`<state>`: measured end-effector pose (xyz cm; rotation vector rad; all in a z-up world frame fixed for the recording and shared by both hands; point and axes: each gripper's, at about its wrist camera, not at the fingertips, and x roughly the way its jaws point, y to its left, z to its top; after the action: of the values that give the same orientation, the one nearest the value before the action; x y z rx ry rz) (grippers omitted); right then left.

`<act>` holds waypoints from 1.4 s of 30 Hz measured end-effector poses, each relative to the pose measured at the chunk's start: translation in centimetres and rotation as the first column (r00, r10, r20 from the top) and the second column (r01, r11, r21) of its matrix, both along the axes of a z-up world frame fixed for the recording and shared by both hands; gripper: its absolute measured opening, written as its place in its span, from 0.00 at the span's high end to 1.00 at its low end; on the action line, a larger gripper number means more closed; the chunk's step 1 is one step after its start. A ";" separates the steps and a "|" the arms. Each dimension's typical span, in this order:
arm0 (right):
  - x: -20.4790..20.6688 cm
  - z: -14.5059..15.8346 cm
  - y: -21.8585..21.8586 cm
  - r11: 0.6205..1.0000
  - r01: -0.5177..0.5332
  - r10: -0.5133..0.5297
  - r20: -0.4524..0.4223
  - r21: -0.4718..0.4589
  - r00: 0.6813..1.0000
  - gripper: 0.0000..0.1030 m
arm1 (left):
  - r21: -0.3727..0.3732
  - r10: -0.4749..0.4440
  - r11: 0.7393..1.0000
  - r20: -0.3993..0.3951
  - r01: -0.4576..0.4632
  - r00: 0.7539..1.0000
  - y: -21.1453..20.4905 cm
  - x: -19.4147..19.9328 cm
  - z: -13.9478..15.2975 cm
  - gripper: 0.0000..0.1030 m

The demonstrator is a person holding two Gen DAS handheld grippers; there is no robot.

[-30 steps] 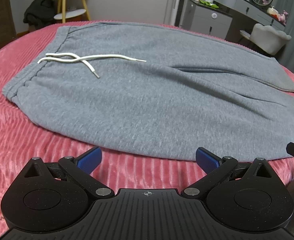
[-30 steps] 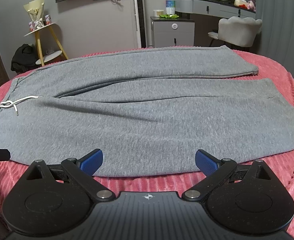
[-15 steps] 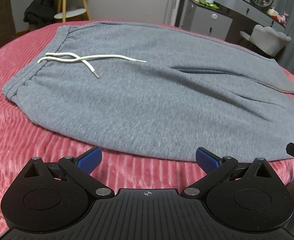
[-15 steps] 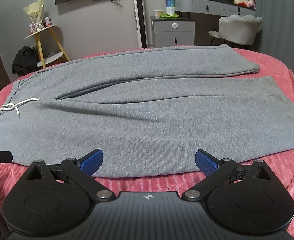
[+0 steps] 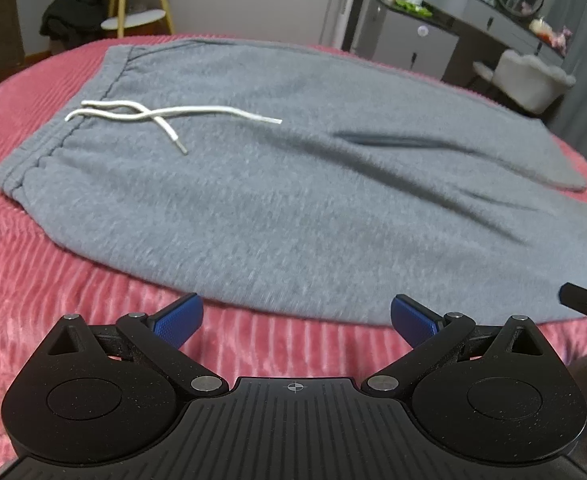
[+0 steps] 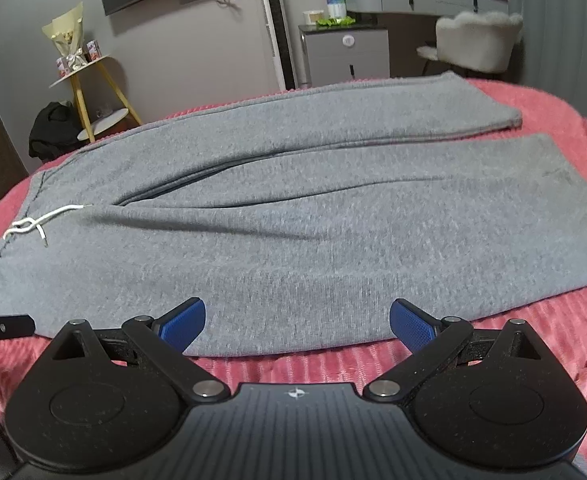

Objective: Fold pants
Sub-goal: 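Move the right tool to a pant leg hem and close on it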

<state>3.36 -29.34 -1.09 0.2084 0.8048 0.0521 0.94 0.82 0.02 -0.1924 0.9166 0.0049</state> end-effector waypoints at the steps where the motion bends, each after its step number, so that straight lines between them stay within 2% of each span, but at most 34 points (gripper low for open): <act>1: 0.4 -0.1 -0.6 1.000 0.009 -0.009 -0.007 0.026 1.000 0.04 | -0.009 0.007 1.000 0.009 -0.007 1.000 0.1 0.2 0.2 0.00; 2: 1.1 -0.2 -1.3 0.999 0.030 -0.029 -0.013 0.044 0.999 0.04 | -0.012 0.016 1.000 0.011 -0.016 1.000 0.1 0.7 0.3 0.00; 6: 4.9 -0.7 -4.2 0.991 0.136 -0.136 -0.043 0.007 0.990 0.04 | 0.014 0.081 0.997 0.027 -0.081 0.996 -0.3 4.0 1.0 0.00; 8: 7.5 -1.8 -5.9 0.982 0.189 -0.187 -0.097 0.017 0.978 0.04 | 0.025 0.103 0.994 0.048 -0.104 0.994 -0.7 6.2 1.4 0.00; 12: 10.7 -4.8 -8.2 0.970 0.236 -0.220 -0.201 0.061 0.955 0.04 | 0.048 0.124 0.990 0.096 -0.129 0.988 -1.4 11.4 1.6 0.00; 18: 11.3 -5.8 -8.5 0.966 0.249 -0.234 -0.183 0.068 0.955 0.03 | 0.069 0.242 0.965 0.147 -0.254 0.959 0.0 18.3 -0.2 0.00; 20: 11.8 -5.7 -8.1 0.976 0.217 -0.206 -0.204 0.028 0.957 0.04 | 0.093 0.263 0.955 0.162 -0.280 0.951 1.0 19.4 -1.3 0.00; 21: 12.6 -5.2 -7.8 0.983 0.181 -0.177 -0.248 -0.004 0.953 0.04 | 0.120 0.269 0.949 0.179 -0.292 0.947 1.5 19.6 -1.9 0.00; 22: 13.5 -4.6 -7.7 0.985 0.172 -0.171 -0.279 -0.022 0.945 0.04 | 0.146 0.274 0.941 0.191 -0.304 0.942 2.0 19.8 -2.3 0.00; 23: 14.4 -3.7 -7.9 0.983 0.181 -0.179 -0.276 -0.018 0.944 0.04 | 0.173 0.282 0.933 0.200 -0.317 0.938 2.5 19.8 -2.9 0.00; 25: 17.2 -1.4 -9.2 0.974 0.219 -0.206 -0.201 0.048 0.958 0.04 | 0.191 0.308 0.915 0.235 -0.354 0.922 3.6 19.7 -3.5 0.00; 28: 24.4 0.9 -11.4 0.945 0.301 -0.285 -0.130 0.129 0.950 0.05 | 0.129 0.348 0.912 0.258 -0.390 0.901 5.1 20.0 -4.0 0.00; 31: 32.8 0.8 -13.2 0.903 0.378 -0.359 -0.127 0.203 0.925 0.26 | 0.095 0.373 0.909 0.247 -0.406 0.894 5.9 20.5 -5.2 0.00; 33: 38.1 0.2 -13.9 0.879 0.421 -0.397 -0.146 0.224 0.906 0.47 | 0.127 0.369 0.905 0.246 -0.407 0.897 5.7 20.9 -6.3 0.00; 37: 45.4 -1.3 -13.5 0.847 0.512 -0.495 -0.143 0.140 0.857 0.53 | 0.271 0.310 0.885 0.262 -0.378 0.914 4.4 21.9 -7.8 0.00; 41: 48.3 -3.2 -13.3 0.799 0.580 -0.558 -0.162 0.157 0.814 0.56 | 0.267 0.312 0.885 0.270 -0.382 0.911 4.5 22.2 -8.1 0.00; 42: 48.7 -3.6 -13.1 0.790 0.597 -0.578 -0.157 0.139 0.801 0.60 | 0.255 0.316 0.888 0.269 -0.384 0.910 4.7 22.2 -8.1 0.00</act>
<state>52.10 -42.46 -4.71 0.6370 0.8111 -0.4864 23.16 5.53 -8.10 -0.0687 0.6370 0.4541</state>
